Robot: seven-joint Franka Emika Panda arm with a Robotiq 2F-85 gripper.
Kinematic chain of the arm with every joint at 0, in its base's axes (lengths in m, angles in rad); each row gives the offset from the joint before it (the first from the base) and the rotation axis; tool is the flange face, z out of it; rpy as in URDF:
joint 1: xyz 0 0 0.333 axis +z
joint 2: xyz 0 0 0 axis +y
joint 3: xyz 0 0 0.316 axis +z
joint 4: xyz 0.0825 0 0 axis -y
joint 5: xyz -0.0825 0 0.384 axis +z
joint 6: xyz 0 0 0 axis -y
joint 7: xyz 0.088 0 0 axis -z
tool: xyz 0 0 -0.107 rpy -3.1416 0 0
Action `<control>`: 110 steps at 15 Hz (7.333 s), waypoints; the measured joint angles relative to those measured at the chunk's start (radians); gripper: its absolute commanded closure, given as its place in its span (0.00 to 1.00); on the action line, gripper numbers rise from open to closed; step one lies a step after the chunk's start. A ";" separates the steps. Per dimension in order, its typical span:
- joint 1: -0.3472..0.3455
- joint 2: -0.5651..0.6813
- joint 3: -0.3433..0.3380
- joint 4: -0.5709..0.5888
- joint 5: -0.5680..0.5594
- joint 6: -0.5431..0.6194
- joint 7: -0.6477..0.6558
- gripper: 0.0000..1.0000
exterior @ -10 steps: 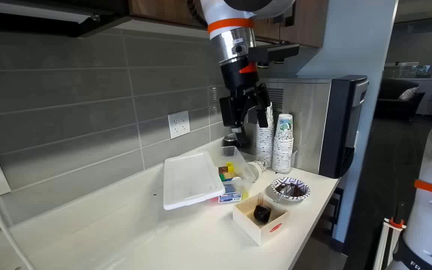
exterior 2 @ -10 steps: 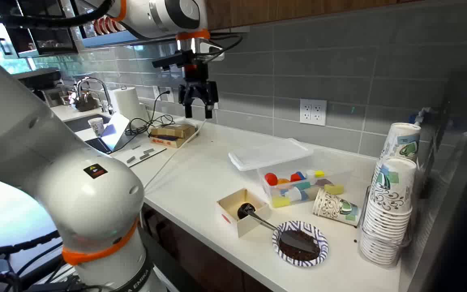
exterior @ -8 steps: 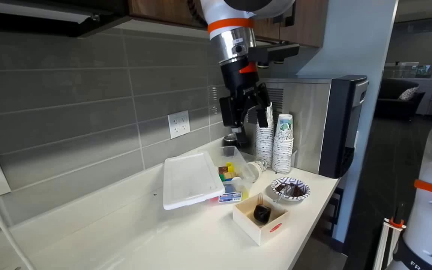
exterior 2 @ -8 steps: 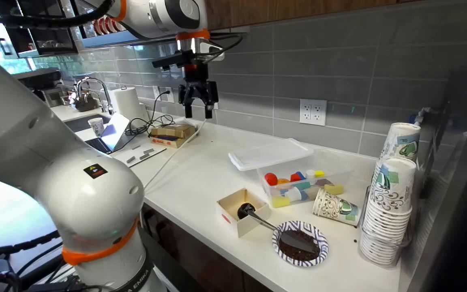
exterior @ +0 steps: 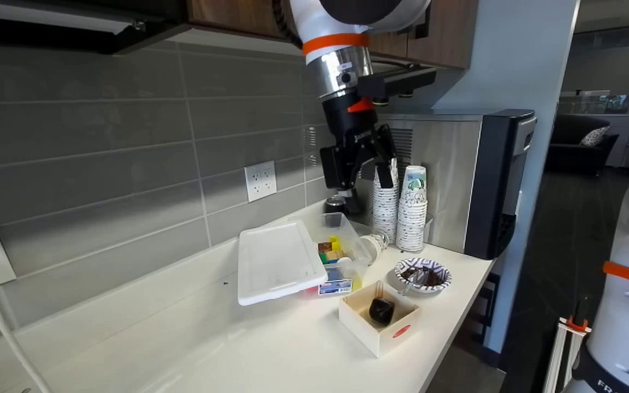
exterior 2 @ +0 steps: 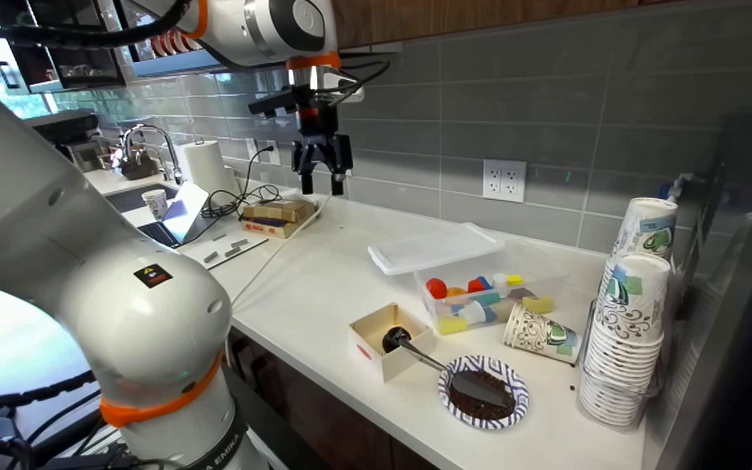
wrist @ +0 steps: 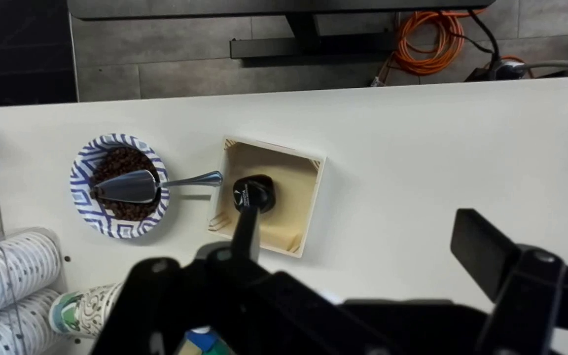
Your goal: Stir the contents of the bowl using the spatula
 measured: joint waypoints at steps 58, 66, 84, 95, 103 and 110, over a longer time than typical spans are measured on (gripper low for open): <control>-0.180 0.633 -0.374 -0.133 -0.147 0.695 1.187 0.00; -0.180 0.661 -0.412 -0.118 -0.134 0.720 1.221 0.00; -0.115 0.696 -0.439 -0.085 -0.036 0.850 1.643 0.00; -0.107 0.711 -0.449 -0.086 -0.039 0.859 1.778 0.00; -0.107 0.750 -0.462 -0.086 -0.040 0.890 1.800 0.26; -0.107 0.753 -0.462 -0.085 -0.040 0.892 1.801 0.80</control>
